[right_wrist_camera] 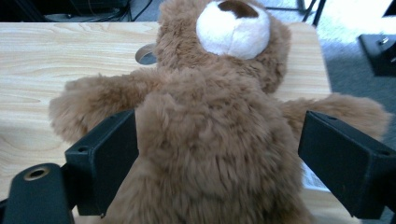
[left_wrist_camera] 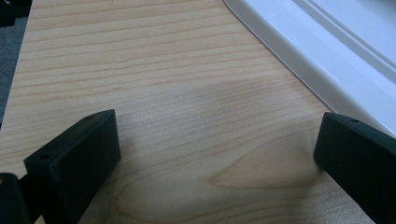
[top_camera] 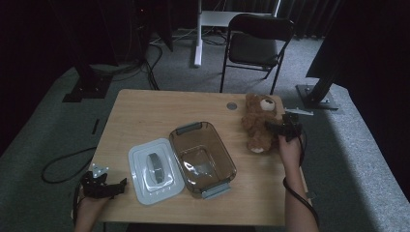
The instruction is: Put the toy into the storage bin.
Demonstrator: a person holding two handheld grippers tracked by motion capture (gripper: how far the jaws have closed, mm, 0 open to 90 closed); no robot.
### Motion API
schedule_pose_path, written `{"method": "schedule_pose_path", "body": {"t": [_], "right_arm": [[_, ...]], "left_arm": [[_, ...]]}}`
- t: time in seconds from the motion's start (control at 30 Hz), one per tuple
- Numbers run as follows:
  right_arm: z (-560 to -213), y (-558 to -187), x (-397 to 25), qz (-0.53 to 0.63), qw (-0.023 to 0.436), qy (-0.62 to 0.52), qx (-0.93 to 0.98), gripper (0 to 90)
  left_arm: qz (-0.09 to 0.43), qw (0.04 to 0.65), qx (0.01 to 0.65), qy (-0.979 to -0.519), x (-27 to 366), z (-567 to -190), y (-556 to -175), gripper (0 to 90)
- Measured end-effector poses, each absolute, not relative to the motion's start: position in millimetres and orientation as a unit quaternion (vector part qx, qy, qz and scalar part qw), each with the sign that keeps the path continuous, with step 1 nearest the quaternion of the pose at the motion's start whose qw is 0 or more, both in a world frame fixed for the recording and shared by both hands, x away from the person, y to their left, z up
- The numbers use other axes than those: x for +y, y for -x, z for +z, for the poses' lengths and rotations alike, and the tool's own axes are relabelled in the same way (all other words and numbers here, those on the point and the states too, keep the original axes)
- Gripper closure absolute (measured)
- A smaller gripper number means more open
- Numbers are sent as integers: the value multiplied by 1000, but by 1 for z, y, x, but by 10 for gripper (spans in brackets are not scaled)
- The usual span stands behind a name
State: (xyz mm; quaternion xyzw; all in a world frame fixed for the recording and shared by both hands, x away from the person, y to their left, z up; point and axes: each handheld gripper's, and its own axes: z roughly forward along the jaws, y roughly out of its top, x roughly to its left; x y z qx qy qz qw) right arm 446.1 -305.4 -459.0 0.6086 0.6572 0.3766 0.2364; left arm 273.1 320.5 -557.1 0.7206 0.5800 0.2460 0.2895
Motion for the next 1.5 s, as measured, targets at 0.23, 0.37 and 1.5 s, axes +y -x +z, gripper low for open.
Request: {"method": "schedule_pose_path", "body": {"t": [0.23,0.37,1.5], "right_arm": [[-486,-468,-299,340,186,-635,668,109],[-497,-468,-296,344,167,-631,675,106],[-472,-447,-291,366,209,-591,687,644]], "left_arm": [[246,289,580,-721,321,-557,-273,11],[246,289,580,-721,321,-557,-273,11],[246,290,577,-723,321,-557,-273,11]]}}
